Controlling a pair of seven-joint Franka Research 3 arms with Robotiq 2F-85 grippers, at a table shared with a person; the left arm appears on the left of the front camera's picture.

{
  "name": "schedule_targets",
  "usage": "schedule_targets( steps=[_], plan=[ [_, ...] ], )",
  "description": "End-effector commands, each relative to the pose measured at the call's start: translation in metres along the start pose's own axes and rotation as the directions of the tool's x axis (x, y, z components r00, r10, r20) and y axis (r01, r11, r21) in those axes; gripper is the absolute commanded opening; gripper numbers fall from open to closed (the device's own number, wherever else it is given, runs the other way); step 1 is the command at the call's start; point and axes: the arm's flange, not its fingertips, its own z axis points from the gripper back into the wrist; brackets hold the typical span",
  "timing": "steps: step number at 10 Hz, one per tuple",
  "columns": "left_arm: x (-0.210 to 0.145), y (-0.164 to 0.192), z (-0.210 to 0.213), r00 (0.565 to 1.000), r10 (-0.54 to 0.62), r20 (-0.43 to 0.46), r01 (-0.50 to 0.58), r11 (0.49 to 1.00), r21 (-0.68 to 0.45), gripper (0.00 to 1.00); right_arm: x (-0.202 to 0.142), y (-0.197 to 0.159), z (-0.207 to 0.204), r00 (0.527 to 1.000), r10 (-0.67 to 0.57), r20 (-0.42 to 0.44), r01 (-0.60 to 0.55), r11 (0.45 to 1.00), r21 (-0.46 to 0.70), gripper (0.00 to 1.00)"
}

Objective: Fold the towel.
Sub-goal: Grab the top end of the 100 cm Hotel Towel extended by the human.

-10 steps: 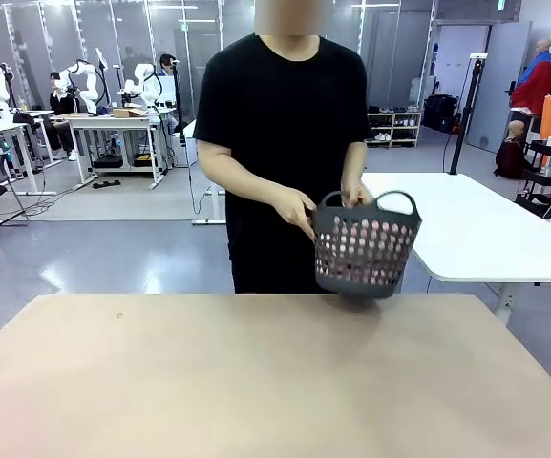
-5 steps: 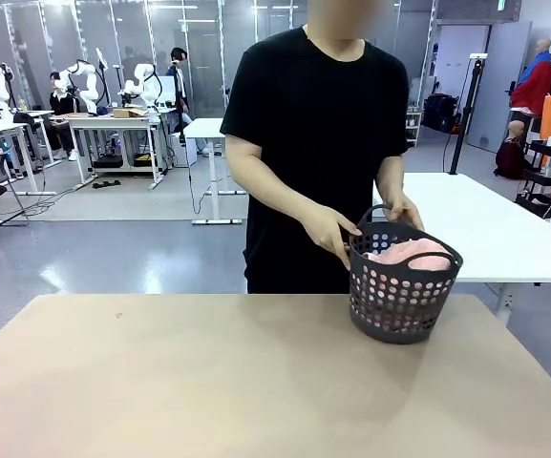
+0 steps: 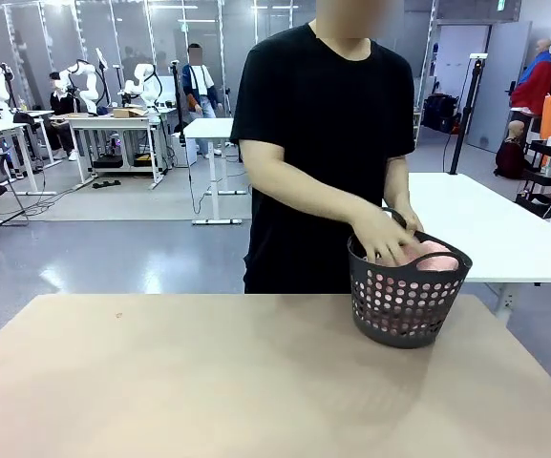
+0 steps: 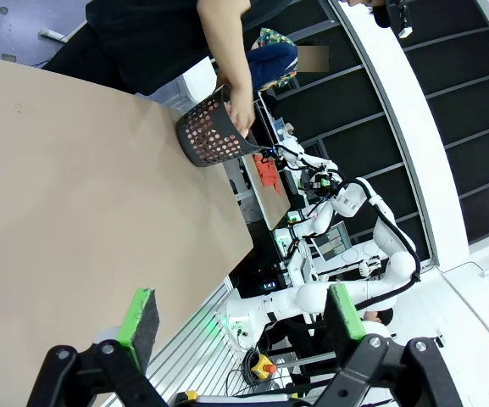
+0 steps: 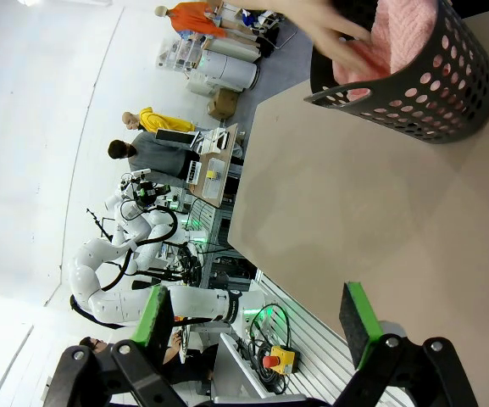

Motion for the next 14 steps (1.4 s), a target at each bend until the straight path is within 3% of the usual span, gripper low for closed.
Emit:
schedule_targets(
  steps=[1,14],
  plan=[
    [-0.0011,0.0001,0.0012,1.000,-0.006,-0.003,0.005,1.000,-0.011,1.00,0.0006,0.0000,0.0011,1.000,0.006,0.002,-0.006,1.000,0.013,1.00],
    [-0.0011,0.0001,0.0012,1.000,-0.006,-0.003,0.005,1.000,-0.011,1.00,0.0006,0.0000,0.0011,1.000,0.006,0.002,-0.006,1.000,0.013,1.00]
  ],
)
